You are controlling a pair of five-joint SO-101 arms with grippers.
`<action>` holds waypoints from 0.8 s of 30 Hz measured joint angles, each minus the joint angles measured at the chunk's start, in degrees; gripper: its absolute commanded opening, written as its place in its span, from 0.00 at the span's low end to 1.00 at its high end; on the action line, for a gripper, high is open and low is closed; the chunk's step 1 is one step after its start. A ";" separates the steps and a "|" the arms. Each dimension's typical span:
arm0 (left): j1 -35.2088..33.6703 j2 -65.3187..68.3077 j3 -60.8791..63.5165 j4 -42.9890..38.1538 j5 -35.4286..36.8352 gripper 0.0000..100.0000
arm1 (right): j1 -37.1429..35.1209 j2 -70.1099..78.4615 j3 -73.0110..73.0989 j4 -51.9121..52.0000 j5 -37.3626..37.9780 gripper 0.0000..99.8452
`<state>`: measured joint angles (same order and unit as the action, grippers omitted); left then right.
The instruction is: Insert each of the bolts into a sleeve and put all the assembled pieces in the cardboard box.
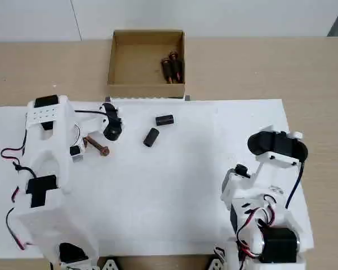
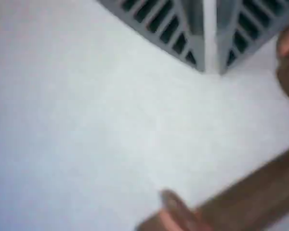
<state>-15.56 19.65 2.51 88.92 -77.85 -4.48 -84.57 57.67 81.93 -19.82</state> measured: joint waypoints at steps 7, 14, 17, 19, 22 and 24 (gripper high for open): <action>0.00 0.00 -9.93 9.05 0.00 0.01 | 0.00 0.00 0.00 0.00 0.00 0.00; 0.00 0.35 -11.34 9.41 0.00 0.01 | 0.00 0.00 0.00 0.00 0.00 0.00; 0.00 2.55 -11.34 8.35 0.00 0.01 | 0.00 0.00 0.00 0.00 0.00 0.00; -0.35 4.57 -11.69 7.12 0.00 0.05 | 0.00 0.00 0.00 0.00 0.00 0.00; -1.49 6.42 -13.63 5.45 0.00 0.09 | 0.00 0.00 0.00 0.00 0.00 0.00; -1.93 7.38 -14.59 5.10 0.00 0.09 | 0.00 0.00 0.00 0.00 0.00 0.00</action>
<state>-17.49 27.03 -12.09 94.02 -77.85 -4.48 -84.57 57.67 81.93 -19.82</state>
